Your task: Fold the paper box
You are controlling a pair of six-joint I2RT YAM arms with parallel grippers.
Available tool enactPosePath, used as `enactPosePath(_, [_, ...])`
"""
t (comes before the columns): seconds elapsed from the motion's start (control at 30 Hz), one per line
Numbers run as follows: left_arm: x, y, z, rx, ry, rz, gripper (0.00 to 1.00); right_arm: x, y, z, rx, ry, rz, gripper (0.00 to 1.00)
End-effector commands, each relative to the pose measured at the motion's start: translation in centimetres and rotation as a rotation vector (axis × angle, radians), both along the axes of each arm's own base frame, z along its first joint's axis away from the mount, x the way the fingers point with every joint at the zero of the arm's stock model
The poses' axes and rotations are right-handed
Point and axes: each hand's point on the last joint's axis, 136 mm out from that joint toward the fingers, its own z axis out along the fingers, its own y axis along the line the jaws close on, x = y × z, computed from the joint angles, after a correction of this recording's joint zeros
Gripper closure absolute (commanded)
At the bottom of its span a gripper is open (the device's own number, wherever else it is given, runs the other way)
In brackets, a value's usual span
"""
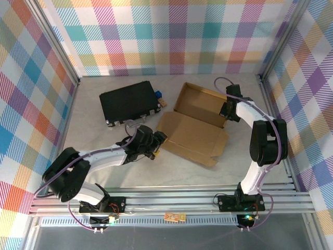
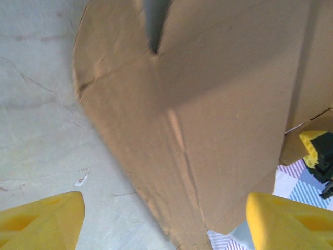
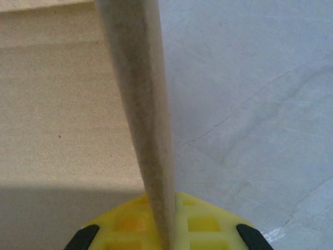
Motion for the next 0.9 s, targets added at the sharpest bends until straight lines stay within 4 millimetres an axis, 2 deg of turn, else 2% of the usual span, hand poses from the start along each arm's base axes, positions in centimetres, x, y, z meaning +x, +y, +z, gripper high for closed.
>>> enactPosePath(0.0, [0.4, -1.5, 0.5, -0.033, -0.018, 0.028, 0.18, -0.7, -0.6, -0.4, 0.042, 0.079, -0.085, 1.0])
enactPosePath(0.13, [0.8, -2.2, 0.8, -0.043, -0.042, 0.05, 0.16, -0.6, -0.7, -0.8, 0.071, 0.123, -0.097, 1.0])
enactPosePath(0.33, [2.2, -5.4, 0.5, -0.115, -0.106, 0.045, 0.13, -1.0, -0.4, -1.9, 0.13, 0.201, -0.122, 1.0])
enactPosePath(0.5, [4.0, -7.8, 0.3, -0.193, -0.166, 0.05, 0.15, -0.9, -0.3, -2.1, 0.149, 0.219, -0.117, 1.0])
enactPosePath(0.6, [5.0, -8.7, 1.1, -0.202, -0.207, 0.045, 0.18, -0.9, -0.1, -2.2, 0.152, 0.23, -0.107, 1.0])
enactPosePath(0.67, [5.5, -9.3, 1.6, -0.211, -0.223, 0.037, 0.24, -0.8, -0.2, -2.2, 0.153, 0.232, -0.106, 1.0])
enactPosePath(0.73, [5.7, -9.5, 2.1, -0.191, -0.231, 0.027, 0.35, -0.9, -0.1, -2.2, 0.154, 0.231, -0.106, 1.0])
enactPosePath(0.83, [5.5, -8.6, 3.2, -0.086, -0.234, 0.005, 0.56, -1.0, -0.1, -2.1, 0.158, 0.231, -0.113, 1.0])
enactPosePath(0.87, [5.3, -8.1, 3.6, -0.026, -0.226, -0.01, 0.66, -1.1, -0.1, -1.9, 0.161, 0.232, -0.119, 1.0])
